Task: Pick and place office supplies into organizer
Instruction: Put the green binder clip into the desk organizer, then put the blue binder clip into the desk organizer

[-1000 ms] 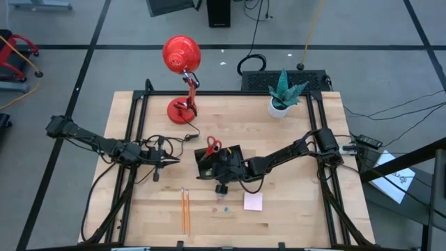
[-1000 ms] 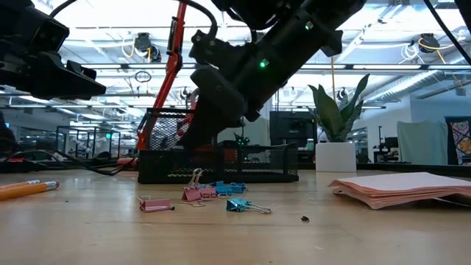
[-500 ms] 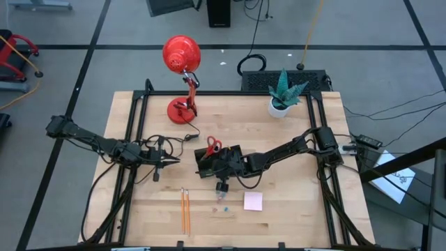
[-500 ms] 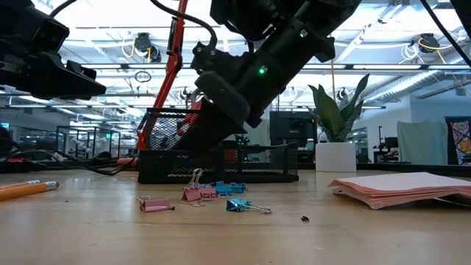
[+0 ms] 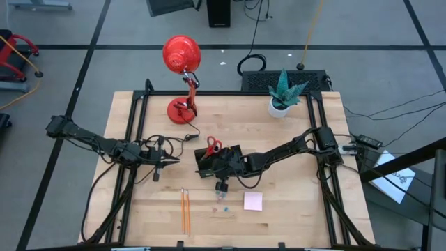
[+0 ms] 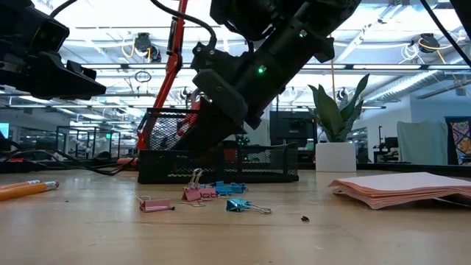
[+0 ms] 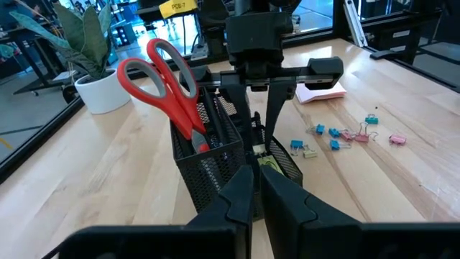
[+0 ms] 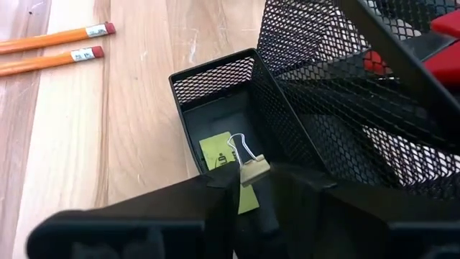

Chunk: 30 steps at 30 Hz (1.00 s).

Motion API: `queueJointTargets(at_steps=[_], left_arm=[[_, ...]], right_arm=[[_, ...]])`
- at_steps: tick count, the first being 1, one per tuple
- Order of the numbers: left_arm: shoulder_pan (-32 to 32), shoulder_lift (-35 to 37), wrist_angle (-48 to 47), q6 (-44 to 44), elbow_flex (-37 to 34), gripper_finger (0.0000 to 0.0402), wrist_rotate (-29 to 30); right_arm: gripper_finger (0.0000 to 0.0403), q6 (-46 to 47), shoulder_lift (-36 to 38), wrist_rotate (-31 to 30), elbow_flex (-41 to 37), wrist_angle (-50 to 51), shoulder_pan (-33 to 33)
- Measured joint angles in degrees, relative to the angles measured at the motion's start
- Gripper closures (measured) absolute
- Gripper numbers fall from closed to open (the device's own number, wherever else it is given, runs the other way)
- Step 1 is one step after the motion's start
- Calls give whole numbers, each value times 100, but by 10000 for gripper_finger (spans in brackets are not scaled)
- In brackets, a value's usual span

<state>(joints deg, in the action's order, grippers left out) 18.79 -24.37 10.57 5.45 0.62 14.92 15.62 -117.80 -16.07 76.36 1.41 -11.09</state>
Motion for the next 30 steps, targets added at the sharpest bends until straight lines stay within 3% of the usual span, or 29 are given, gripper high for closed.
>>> queueJointTargets(at_steps=[15,22,26,30], left_arm=[[2,-1,0,-31,0,371,0],[0,-1,-5,-46,0,371,0],[1,-1,-41,-45,0,371,0],[2,1,-57,-44,0,371,0]], right_arm=[[240,-181,95,-13,-15,-275,9],[242,-1189,1137,24,-11,-197,-211],[242,-2106,1868,588,-11,204,-488],[243,-1733,2423,808,-4,485,-601]])
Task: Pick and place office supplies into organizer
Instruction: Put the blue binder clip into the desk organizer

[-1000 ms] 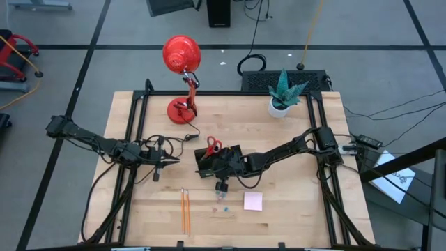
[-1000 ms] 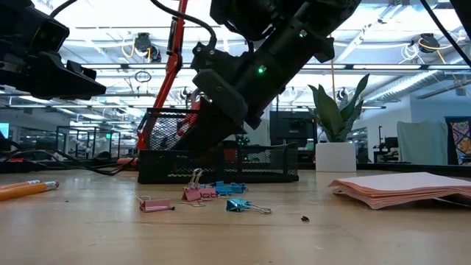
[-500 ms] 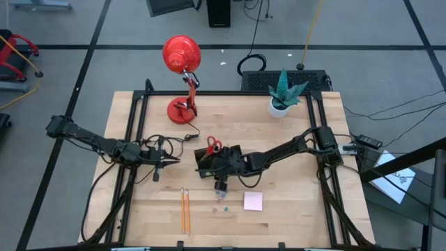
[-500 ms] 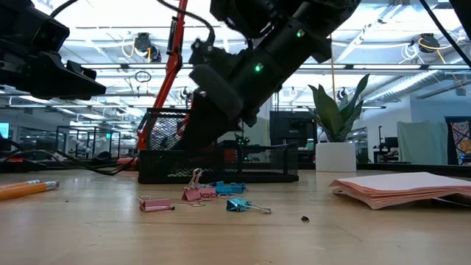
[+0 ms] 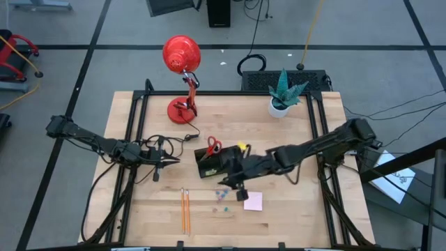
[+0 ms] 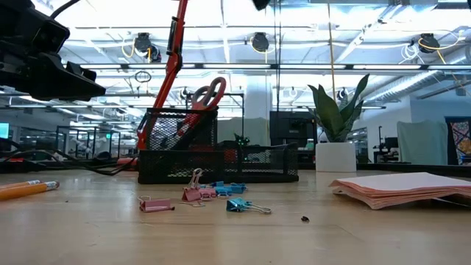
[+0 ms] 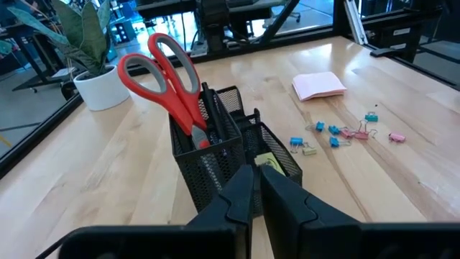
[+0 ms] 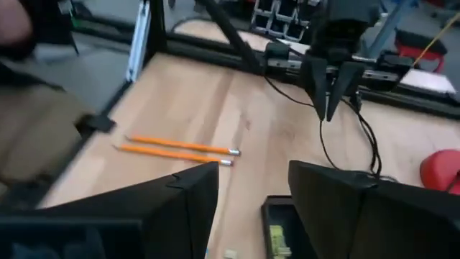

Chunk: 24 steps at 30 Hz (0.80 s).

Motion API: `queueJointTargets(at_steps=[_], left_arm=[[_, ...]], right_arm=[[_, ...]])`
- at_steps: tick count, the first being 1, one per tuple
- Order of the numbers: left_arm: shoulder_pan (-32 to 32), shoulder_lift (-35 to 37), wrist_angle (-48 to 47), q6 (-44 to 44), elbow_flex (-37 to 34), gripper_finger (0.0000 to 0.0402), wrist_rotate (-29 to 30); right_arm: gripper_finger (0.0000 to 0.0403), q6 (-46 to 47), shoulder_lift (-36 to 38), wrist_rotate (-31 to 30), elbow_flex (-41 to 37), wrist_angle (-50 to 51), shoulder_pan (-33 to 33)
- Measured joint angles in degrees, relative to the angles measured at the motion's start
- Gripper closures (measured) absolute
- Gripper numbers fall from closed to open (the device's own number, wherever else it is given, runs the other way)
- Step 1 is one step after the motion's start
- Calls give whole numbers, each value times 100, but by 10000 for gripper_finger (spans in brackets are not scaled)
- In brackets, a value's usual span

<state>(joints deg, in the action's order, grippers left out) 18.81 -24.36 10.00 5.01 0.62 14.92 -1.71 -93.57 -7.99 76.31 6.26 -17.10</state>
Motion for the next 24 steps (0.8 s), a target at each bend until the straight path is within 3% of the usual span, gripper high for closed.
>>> queueJointTargets(at_steps=[4,9,16,24], left_arm=[[-1,0,0,25,0,371,0],[-1,-1,0,64,0,371,0],[-2,-1,4,68,0,371,0],[0,0,7,40,0,371,0]], right_arm=[[243,528,124,331,4,346,-120],[243,844,-330,382,2,788,-440],[243,372,-1193,389,0,876,-525],[243,-512,-1824,1724,-2,733,46]])
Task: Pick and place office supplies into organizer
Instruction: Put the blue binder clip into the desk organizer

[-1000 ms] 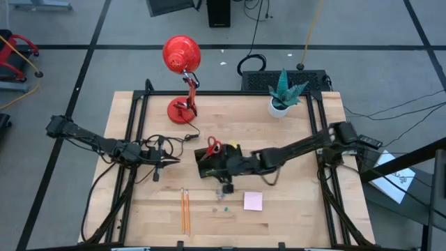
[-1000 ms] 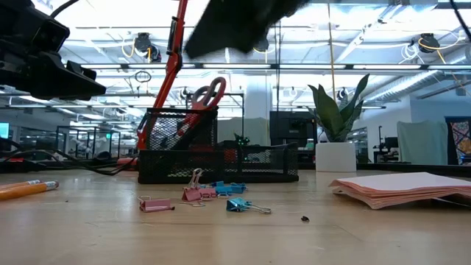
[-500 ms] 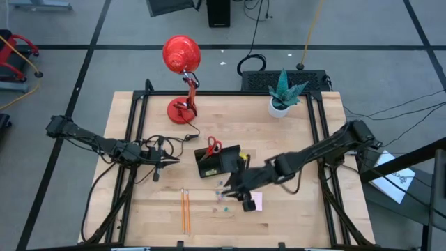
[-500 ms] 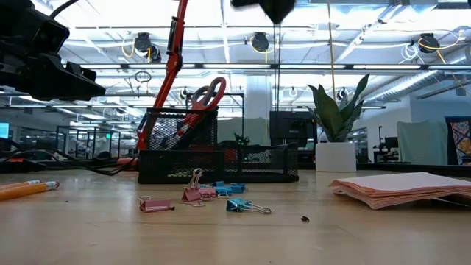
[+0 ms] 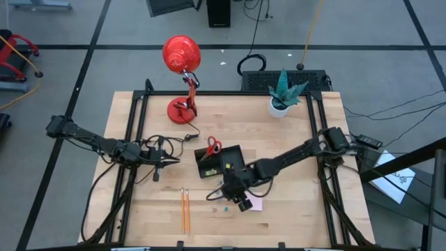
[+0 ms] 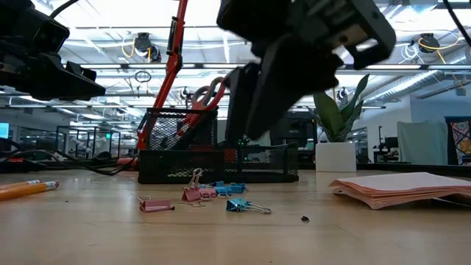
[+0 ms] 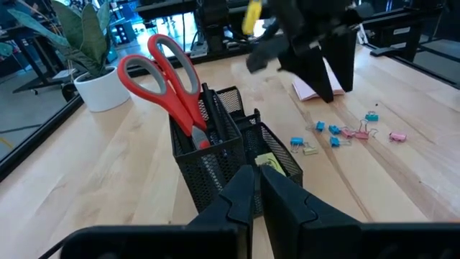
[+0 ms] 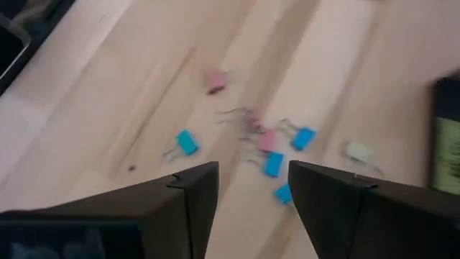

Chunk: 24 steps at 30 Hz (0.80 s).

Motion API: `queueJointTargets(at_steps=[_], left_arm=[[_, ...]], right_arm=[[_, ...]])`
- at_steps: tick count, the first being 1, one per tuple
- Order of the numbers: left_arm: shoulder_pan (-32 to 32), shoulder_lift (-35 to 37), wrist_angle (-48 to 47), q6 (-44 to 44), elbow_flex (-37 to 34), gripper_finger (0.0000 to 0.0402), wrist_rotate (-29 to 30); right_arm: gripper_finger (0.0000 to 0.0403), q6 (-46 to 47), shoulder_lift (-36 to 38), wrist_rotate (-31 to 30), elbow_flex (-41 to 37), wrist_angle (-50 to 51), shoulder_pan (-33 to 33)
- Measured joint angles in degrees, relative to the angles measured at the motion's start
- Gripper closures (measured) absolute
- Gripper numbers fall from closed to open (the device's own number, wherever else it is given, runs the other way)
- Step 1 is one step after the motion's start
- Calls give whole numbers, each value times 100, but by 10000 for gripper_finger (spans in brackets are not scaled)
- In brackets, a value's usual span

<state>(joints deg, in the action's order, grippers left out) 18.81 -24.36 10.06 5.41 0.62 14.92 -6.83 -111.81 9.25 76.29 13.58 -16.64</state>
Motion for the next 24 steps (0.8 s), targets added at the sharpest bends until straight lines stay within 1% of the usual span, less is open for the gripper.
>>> queueJointTargets(at_steps=[3,6,12,17,21,24], left_arm=[[-1,-1,-27,-2,0,371,0],[-2,-1,-137,-2,0,371,0],[0,0,-133,26,0,371,0],[-2,-1,-133,28,0,371,6],[-2,0,-132,31,0,371,9],[-2,0,-140,31,0,371,11]], right_arm=[[243,-405,-67,416,0,97,191],[243,-914,-59,468,0,255,304],[243,-1736,-30,828,0,297,510],[243,-2204,-59,902,0,68,642],[243,-2386,-151,944,7,-234,717],[243,-2406,-255,1182,-4,-339,746]])
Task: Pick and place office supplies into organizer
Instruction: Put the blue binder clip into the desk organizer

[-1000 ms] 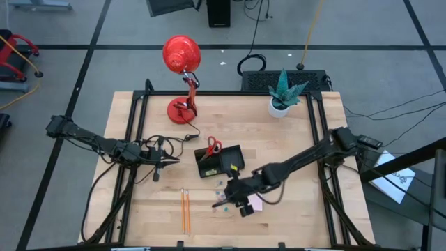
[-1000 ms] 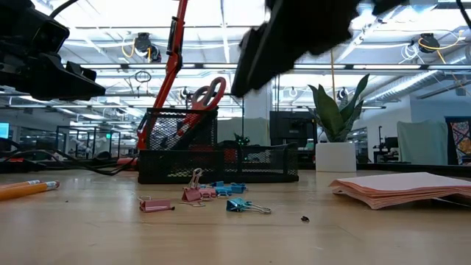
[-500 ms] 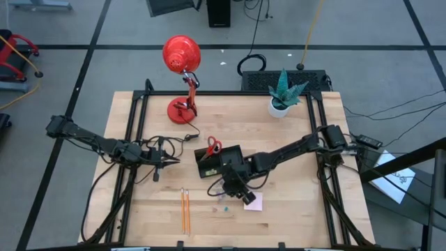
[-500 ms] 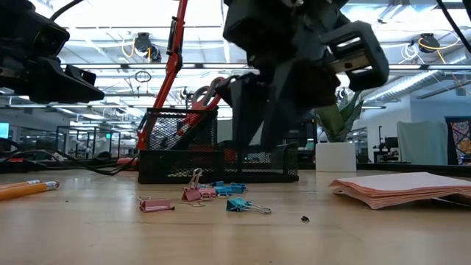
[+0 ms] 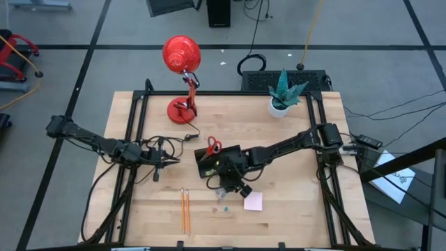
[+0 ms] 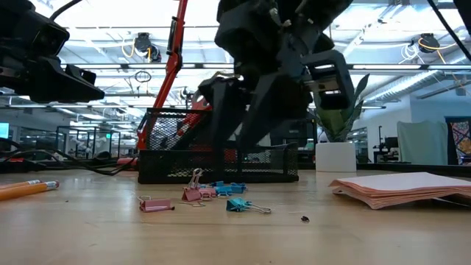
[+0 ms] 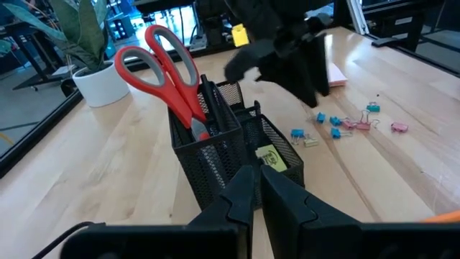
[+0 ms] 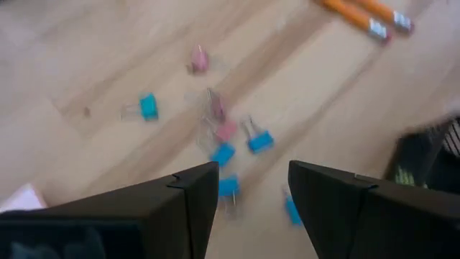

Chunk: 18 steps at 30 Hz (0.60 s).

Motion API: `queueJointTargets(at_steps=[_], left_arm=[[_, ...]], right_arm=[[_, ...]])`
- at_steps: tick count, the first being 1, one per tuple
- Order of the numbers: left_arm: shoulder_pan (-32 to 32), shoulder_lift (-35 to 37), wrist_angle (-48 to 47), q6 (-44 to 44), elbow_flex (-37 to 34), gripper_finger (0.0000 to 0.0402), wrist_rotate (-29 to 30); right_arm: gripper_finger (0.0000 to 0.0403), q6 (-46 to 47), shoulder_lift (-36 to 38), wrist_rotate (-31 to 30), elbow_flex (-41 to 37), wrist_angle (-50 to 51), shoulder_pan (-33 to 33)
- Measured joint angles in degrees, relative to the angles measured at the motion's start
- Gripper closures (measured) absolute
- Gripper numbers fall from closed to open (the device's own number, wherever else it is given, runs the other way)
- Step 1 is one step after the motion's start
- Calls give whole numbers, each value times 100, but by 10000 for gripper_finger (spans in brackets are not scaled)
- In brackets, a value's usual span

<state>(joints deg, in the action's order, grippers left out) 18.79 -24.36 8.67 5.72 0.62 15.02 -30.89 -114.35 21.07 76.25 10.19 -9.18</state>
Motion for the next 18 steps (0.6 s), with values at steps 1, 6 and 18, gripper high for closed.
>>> queueJointTargets(at_steps=[1,6,18], left_arm=[[2,-2,-4,2,0,371,0],[1,-11,-38,2,0,371,-2],[0,-11,-92,4,0,371,-2]], right_arm=[[243,-2,-33,6,8,-47,4],[243,-11,-237,15,7,-27,12],[243,-16,-357,23,-201,-69,10]])
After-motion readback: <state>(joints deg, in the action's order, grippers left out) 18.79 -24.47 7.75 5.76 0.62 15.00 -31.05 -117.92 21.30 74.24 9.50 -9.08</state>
